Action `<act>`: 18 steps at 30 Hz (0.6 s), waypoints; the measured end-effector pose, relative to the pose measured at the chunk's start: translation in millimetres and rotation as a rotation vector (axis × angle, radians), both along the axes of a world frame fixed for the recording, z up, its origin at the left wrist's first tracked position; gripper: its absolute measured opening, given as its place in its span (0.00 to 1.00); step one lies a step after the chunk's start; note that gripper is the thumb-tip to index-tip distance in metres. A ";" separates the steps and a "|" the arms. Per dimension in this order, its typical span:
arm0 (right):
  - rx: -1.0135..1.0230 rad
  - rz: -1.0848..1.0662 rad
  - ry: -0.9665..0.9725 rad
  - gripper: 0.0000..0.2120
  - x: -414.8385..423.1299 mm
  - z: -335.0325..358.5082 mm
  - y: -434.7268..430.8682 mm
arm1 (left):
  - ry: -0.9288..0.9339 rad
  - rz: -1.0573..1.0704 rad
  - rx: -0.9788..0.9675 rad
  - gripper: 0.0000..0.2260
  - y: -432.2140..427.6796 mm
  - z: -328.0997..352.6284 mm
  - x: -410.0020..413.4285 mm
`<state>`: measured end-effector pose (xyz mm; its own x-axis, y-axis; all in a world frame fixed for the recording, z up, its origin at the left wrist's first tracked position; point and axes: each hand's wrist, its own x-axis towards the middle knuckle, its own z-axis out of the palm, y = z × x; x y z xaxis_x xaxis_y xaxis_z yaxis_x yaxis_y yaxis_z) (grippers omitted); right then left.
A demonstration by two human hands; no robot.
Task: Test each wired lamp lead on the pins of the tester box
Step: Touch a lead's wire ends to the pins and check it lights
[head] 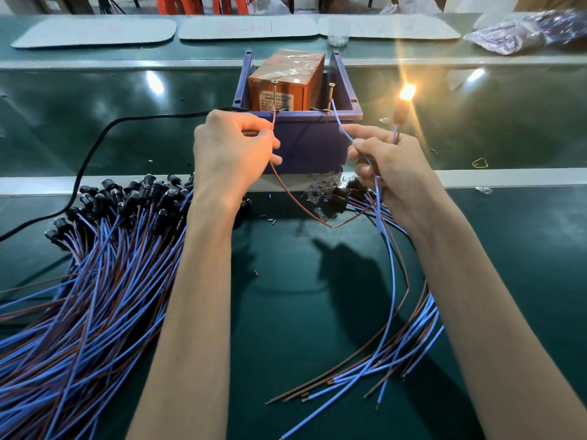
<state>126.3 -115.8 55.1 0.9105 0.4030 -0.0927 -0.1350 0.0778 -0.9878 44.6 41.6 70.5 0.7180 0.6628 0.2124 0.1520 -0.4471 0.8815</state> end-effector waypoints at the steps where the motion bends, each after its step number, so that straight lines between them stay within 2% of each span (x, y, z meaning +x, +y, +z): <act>1: 0.001 0.000 0.001 0.12 0.1 0.2 -0.2 | 0.003 0.001 -0.003 0.14 -0.2 -0.3 0.0; 6: -0.007 0.019 0.000 0.13 1.3 -0.5 -0.8 | 0.069 -0.050 -0.023 0.11 2.2 5.3 -3.6; 8: -0.013 0.069 0.021 0.13 2.6 -1.3 -2.1 | 0.180 -0.187 0.017 0.07 7.0 14.9 -12.4; 10: -0.057 0.168 0.047 0.12 3.8 -1.6 -6.5 | 0.337 -0.452 0.031 0.06 11.0 29.5 -28.9; 12: -0.206 0.324 0.025 0.10 2.5 -0.9 -11.9 | 0.503 -0.677 -0.028 0.14 11.6 42.5 -46.5; 13: -0.302 0.398 0.008 0.10 1.1 -0.9 -13.6 | 0.562 -0.715 -0.039 0.18 11.3 46.4 -52.7; 15: -0.467 0.446 -0.006 0.14 -0.2 -4.3 -13.0 | 0.613 -0.675 -0.013 0.22 14.8 49.5 -58.3; 18: -0.680 0.339 -0.127 0.18 6.2 -12.5 -8.6 | 0.637 -0.619 0.104 0.22 21.7 48.4 -54.3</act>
